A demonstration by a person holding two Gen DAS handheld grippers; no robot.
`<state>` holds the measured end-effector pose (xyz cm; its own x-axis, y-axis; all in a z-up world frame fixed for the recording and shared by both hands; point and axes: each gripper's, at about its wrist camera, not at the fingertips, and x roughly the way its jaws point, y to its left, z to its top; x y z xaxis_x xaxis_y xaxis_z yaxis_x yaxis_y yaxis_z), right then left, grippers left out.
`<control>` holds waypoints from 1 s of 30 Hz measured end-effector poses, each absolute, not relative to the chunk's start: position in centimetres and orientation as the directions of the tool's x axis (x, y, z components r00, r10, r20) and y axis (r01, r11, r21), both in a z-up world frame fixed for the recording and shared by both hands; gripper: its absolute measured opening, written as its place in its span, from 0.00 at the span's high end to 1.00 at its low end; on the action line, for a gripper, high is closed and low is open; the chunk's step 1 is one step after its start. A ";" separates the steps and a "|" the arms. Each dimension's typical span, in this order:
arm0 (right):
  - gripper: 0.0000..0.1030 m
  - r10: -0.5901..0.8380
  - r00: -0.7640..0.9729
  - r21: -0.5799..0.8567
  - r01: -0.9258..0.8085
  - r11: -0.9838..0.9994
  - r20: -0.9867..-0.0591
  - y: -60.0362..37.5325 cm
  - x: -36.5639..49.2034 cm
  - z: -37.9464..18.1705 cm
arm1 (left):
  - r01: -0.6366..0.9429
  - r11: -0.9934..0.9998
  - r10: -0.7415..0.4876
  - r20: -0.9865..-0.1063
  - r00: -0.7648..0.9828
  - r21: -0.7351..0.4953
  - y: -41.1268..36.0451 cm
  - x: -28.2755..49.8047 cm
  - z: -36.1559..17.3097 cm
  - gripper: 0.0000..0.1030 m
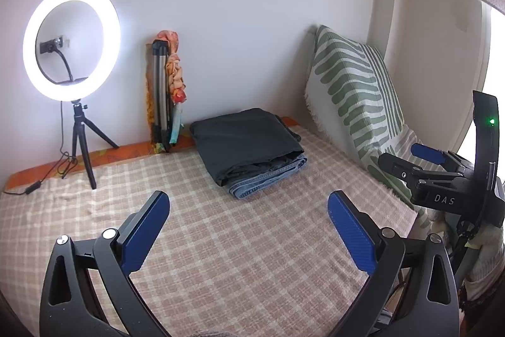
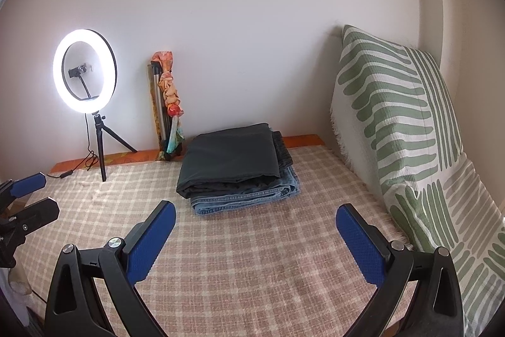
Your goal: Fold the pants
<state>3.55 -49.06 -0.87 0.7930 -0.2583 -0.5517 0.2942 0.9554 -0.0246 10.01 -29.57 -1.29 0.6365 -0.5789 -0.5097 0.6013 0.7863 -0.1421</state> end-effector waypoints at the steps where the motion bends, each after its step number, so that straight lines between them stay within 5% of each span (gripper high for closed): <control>1: 0.00 -0.257 0.794 -0.025 0.292 0.956 -0.551 -49.1 3.6 -0.8 | 0.599 0.788 -0.578 -0.509 0.638 -0.143 -29.5 10.0 -1.3 0.03; 30: 0.00 -0.224 0.796 -0.011 0.264 0.964 -0.562 -49.2 4.1 -1.3 | 0.597 0.788 -0.580 -0.508 0.637 -0.151 -29.6 9.9 -1.3 0.02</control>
